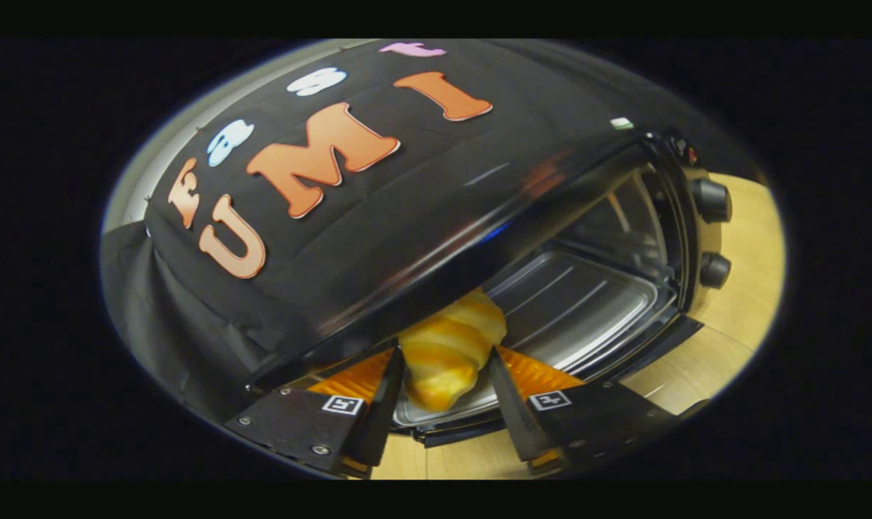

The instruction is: Open the toaster oven, put the food inside, and close the toaster oven door.

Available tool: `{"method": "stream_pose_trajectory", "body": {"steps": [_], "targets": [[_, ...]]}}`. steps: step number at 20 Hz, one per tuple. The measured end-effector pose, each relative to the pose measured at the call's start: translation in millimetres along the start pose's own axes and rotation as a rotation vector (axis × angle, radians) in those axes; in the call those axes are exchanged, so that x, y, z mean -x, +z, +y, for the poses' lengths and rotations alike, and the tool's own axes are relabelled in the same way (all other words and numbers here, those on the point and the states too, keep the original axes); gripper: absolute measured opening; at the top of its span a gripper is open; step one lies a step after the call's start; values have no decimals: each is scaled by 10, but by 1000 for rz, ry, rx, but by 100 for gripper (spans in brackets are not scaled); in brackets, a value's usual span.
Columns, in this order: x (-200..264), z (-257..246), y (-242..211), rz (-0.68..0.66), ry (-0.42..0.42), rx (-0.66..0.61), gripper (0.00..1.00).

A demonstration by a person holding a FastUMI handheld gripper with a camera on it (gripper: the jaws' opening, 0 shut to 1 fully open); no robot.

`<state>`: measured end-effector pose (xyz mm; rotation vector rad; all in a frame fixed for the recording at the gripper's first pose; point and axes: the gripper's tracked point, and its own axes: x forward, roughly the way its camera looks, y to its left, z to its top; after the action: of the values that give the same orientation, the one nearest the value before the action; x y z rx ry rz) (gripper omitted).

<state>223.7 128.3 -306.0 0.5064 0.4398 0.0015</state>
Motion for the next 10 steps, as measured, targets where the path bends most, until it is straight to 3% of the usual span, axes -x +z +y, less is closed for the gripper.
{"method": "stream_pose_trajectory", "body": {"steps": [3,5,10], "targets": [[137,-22,47,-21,-16,58,92],[250,-42,-10,-9,-31,98,99],[836,4,-36,-34,-39,205,98]]}}
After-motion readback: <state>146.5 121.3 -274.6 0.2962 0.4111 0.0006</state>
